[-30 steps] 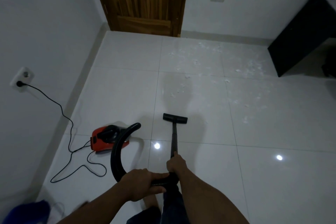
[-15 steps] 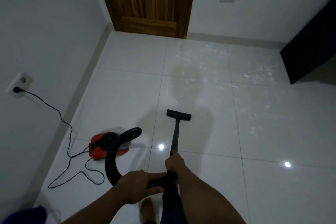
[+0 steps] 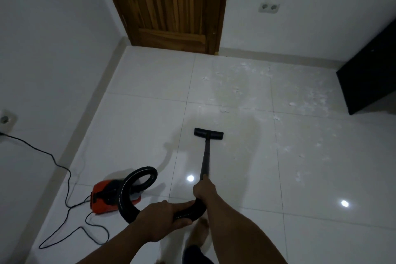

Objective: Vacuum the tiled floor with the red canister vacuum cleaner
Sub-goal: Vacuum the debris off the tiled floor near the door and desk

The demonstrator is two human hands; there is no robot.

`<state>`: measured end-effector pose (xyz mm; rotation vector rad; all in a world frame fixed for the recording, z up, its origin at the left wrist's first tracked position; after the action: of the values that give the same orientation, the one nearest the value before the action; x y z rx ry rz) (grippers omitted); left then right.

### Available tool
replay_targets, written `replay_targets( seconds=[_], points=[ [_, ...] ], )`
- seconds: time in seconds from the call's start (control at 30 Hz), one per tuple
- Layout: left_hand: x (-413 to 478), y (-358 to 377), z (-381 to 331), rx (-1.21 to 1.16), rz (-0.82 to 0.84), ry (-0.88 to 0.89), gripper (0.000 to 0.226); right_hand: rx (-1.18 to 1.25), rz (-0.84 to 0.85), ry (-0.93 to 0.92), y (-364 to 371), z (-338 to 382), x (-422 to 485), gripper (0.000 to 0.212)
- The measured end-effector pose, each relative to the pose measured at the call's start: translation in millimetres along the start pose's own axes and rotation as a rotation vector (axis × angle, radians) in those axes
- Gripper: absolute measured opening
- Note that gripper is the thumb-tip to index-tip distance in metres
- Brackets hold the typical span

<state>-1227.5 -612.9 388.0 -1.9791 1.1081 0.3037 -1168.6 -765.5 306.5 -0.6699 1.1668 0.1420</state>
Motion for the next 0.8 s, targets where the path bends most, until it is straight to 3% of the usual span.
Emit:
replay_targets(
  seconds=[0.27,0.43,0.5,0.8],
  points=[
    [39.7,-46.6,-17.7,0.046,0.005,-0.020,0.054,0.007,-0.034,0.011,-41.8,30.0,24.1,0.067],
    [62.0,-68.2,-7.9,0.020,0.003,0.007,0.042,0.047,-0.055,0.025,-61.1,51.3,35.9,0.072],
    [78.5,-79.2,1.4,0.031,0.017,0.020,0.049,0.066,-0.066,0.013,-72.0,65.2,45.8,0.073],
    [135.8,-157.8,14.5,-0.018,0.040,0.110,0.055,-0.004,-0.096,-0.010,-112.8,133.1,82.8,0.053]
  ],
)
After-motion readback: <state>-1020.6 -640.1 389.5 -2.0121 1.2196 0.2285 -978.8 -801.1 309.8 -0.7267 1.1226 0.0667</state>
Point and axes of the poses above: each hand's wrist, its own x-axis towards the middle knuckle, its own y-axis out of the palm, z = x × y, the point moved 3 cm from there along x, towards the middle knuckle, and after that the axes turned 8 degrees about y, right-handed, at the moved point
